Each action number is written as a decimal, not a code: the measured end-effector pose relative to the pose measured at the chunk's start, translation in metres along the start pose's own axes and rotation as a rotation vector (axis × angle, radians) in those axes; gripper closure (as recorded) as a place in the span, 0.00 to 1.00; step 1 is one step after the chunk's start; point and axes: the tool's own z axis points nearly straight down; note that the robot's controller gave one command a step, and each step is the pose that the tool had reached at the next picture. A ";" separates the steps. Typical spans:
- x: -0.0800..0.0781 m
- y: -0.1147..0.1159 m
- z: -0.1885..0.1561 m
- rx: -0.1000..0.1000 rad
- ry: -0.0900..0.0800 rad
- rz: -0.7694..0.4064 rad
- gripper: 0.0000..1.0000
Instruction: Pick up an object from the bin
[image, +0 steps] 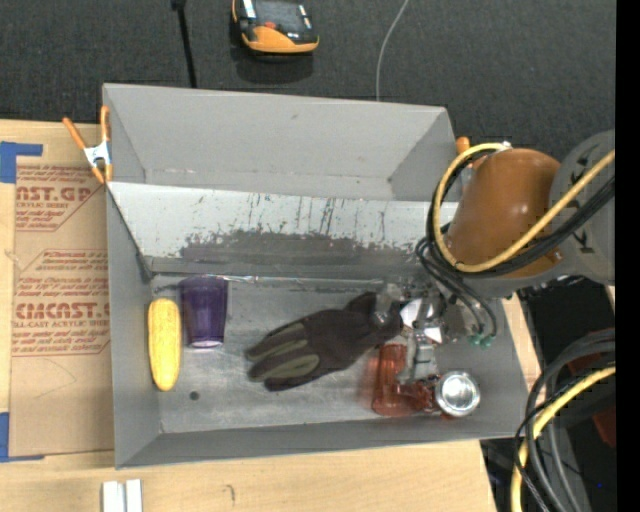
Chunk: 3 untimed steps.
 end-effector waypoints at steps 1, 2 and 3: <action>-0.015 0.028 0.066 -0.003 0.002 -0.006 0.00; 0.000 0.020 0.094 -0.003 0.005 -0.054 1.00; 0.000 0.020 0.094 -0.003 0.005 -0.054 1.00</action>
Offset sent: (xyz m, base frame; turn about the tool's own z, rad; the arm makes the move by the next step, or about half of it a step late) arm -0.0004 0.0189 -0.0935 -0.0535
